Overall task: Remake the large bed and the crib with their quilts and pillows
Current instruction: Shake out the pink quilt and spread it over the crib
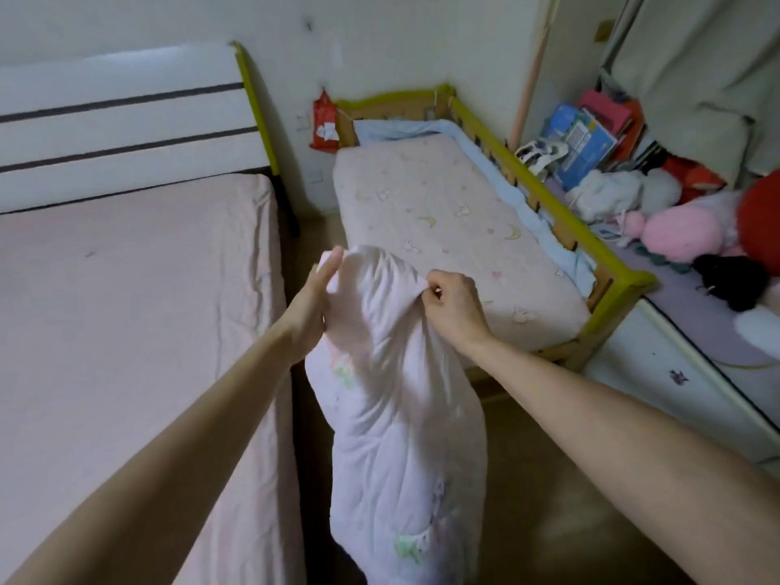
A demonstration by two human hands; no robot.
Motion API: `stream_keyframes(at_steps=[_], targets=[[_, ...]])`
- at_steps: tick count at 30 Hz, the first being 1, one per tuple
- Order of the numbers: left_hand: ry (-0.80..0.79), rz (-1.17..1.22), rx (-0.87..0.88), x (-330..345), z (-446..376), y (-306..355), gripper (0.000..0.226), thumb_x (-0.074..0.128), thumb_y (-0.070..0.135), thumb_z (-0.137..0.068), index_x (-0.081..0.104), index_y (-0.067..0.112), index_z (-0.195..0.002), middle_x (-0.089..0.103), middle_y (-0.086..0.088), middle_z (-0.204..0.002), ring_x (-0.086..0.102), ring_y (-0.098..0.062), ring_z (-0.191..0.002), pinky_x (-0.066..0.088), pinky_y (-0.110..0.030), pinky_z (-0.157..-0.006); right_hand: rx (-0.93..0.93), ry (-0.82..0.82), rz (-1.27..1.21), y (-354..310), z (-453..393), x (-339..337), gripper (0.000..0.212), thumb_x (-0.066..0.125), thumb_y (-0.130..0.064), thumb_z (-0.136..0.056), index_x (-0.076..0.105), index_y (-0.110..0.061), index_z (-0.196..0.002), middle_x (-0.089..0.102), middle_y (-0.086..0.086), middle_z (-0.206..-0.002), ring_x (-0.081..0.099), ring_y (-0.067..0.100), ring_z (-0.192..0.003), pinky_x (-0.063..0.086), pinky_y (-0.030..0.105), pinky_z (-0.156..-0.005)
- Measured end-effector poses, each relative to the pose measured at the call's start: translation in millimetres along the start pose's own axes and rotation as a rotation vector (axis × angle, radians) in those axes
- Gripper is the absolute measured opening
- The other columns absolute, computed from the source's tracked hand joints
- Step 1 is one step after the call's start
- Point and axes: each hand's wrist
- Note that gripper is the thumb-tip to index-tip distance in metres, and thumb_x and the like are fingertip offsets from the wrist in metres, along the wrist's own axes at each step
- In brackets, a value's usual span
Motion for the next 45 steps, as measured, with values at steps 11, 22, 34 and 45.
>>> stream_keyframes(at_steps=[11,22,34,45], targets=[[0.201,-0.486,-0.105,24.9,27.6,-84.1,0.053,0.074,0.045,-0.078,0.055,0.005,-0.109,0.063,-0.007,-0.098,0.060,-0.020,-0.091,0.049,-0.031,-0.077,-0.179,-0.034,-0.065,-65.8,-19.2,32.8,0.039,0.052,0.002,-0.081,0.032,-0.016,-0.053,0.029,-0.005,-0.049,0.028,0.010,-0.051,0.025,0.018,-0.047],[0.372,-0.556,0.298,21.7,-4.3,-1.0,0.053,0.070,0.038,-0.080,0.052,0.011,-0.123,0.060,-0.010,-0.119,0.060,-0.022,-0.101,0.052,-0.039,-0.091,-0.017,0.198,-0.042,-45.5,-17.8,7.1,0.037,0.046,0.007,-0.076,0.026,-0.014,-0.054,0.024,-0.002,-0.050,0.029,0.019,-0.057,0.015,0.033,-0.053],[0.274,-0.601,-0.028,69.2,8.6,-116.0,0.035,0.054,0.029,-0.095,0.060,0.003,-0.118,0.063,-0.017,-0.119,0.057,-0.034,-0.111,0.043,-0.034,-0.088,-0.086,0.169,-0.061,-76.4,-39.4,2.0,0.036,0.052,-0.005,-0.088,0.034,-0.012,-0.059,0.035,-0.002,-0.053,0.030,0.009,-0.050,0.025,0.021,-0.049],[0.621,-0.406,0.207,3.8,-36.1,29.9,0.032,0.051,0.025,-0.096,0.063,-0.004,-0.104,0.061,-0.013,-0.094,0.057,-0.027,-0.092,0.040,-0.028,-0.075,0.257,-0.688,0.035,3.3,61.6,19.4,0.142,0.082,-0.067,-0.048,-0.009,-0.031,-0.150,0.009,-0.006,-0.159,0.021,0.016,-0.143,0.028,0.041,-0.116]])
Point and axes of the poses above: each hand's wrist, its own z-axis away from the middle knuckle, its own x-axis out of the palm, y = z × x
